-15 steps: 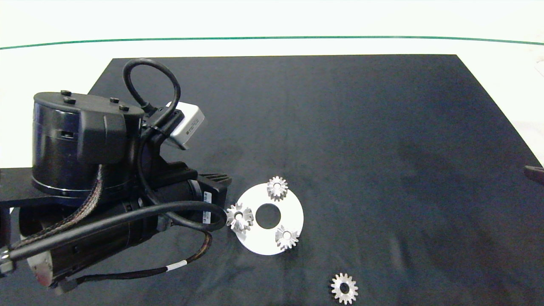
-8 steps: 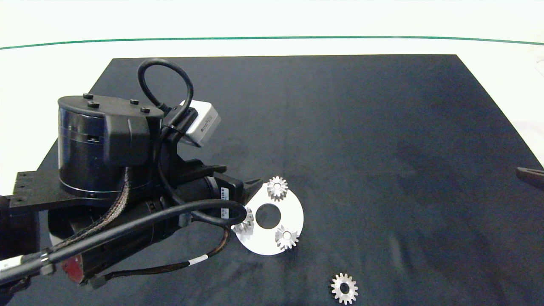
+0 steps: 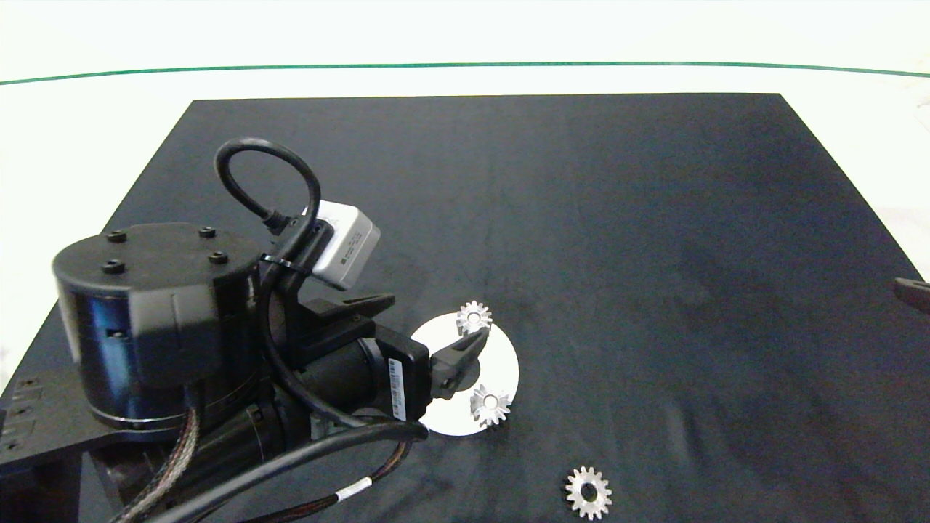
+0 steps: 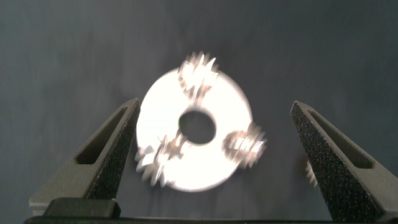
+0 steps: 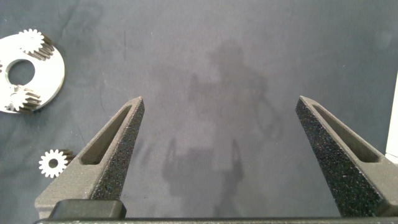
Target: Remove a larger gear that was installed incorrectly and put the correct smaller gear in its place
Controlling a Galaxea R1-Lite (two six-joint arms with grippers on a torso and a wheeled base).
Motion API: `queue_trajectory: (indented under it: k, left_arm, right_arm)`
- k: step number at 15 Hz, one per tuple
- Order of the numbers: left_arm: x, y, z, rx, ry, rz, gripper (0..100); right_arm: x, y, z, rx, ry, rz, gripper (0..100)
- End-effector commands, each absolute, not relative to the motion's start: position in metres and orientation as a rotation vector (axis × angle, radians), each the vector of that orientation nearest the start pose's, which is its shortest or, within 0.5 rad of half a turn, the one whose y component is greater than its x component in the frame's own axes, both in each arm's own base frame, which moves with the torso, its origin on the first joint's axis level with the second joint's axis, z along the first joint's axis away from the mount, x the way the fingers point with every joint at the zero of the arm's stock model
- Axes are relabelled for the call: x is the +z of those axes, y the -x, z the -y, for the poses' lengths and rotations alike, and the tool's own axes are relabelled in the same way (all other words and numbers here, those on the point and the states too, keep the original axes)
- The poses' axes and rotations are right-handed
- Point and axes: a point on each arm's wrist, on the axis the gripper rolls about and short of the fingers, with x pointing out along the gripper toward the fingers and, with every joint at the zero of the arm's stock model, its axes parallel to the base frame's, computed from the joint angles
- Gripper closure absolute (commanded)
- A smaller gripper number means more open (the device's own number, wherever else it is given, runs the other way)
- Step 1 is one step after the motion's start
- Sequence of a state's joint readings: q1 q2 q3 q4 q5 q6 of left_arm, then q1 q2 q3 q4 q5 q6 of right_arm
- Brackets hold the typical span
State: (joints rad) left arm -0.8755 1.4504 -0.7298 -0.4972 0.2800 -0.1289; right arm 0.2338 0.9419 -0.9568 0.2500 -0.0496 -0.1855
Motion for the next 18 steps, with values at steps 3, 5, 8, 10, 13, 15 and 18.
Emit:
queue_trajectory:
  k: [3, 5, 8, 10, 13, 15, 18]
  left_arm:
    - [0.191, -0.17, 0.192, -0.537, -0.023, -0.227, 0]
    - [0.176, -0.188, 0.188, -0.47, -0.06, -0.258, 0]
    - [0.168, -0.194, 0.184, -0.448, -0.111, -0.258, 0]
    - [0.167, -0.195, 0.182, -0.442, -0.127, -0.257, 0]
    - [0.165, -0.2, 0.178, -0.419, -0.161, -0.26, 0]
    - [0.16, -0.201, 0.179, -0.416, -0.175, -0.275, 0]
    - [0.154, -0.202, 0.181, -0.421, -0.192, -0.296, 0]
  right_arm:
    - [0.3, -0.087, -0.019, 0.201, 0.214, -0.189, 0]
    - [0.299, -0.087, -0.02, 0.201, 0.214, -0.192, 0]
    - [0.298, -0.088, -0.02, 0.204, 0.215, -0.198, 0]
    - [0.298, -0.089, -0.02, 0.206, 0.215, -0.2, 0]
    - [0.297, -0.09, -0.02, 0.207, 0.216, -0.204, 0]
    - [0.297, -0.091, -0.021, 0.207, 0.216, -0.207, 0]
    - [0.296, -0.091, -0.021, 0.207, 0.217, -0.21, 0]
